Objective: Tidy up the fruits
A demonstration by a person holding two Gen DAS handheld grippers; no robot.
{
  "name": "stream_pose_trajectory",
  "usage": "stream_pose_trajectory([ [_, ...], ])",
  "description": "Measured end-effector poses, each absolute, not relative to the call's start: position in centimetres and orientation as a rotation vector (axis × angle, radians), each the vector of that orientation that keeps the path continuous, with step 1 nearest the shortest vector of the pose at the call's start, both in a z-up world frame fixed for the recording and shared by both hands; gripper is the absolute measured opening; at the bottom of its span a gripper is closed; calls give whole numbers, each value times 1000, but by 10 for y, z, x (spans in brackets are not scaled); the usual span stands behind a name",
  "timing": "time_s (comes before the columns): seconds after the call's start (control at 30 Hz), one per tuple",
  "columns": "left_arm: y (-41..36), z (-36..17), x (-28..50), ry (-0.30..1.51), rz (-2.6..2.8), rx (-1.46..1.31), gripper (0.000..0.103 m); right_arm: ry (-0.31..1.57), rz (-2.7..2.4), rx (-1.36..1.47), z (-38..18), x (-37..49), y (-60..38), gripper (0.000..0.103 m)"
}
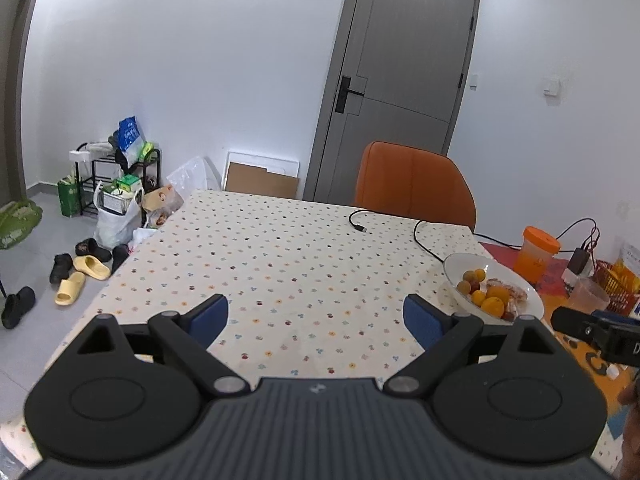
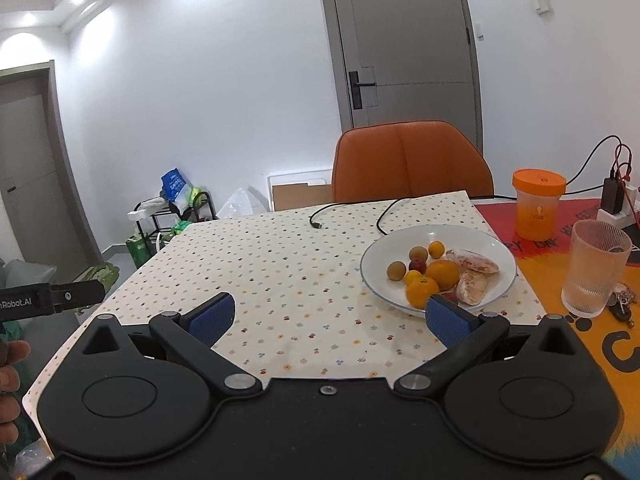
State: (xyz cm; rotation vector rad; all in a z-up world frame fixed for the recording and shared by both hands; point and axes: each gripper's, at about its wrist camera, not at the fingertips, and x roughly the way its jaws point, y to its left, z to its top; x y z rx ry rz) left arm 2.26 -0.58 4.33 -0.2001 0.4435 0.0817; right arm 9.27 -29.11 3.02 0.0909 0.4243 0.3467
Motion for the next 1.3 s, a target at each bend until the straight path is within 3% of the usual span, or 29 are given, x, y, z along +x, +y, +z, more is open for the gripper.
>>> stream_pose_trajectory([
  [1.3,-12,39,-20,450,9,-91,99,456,385,56,17,42,-284,103],
])
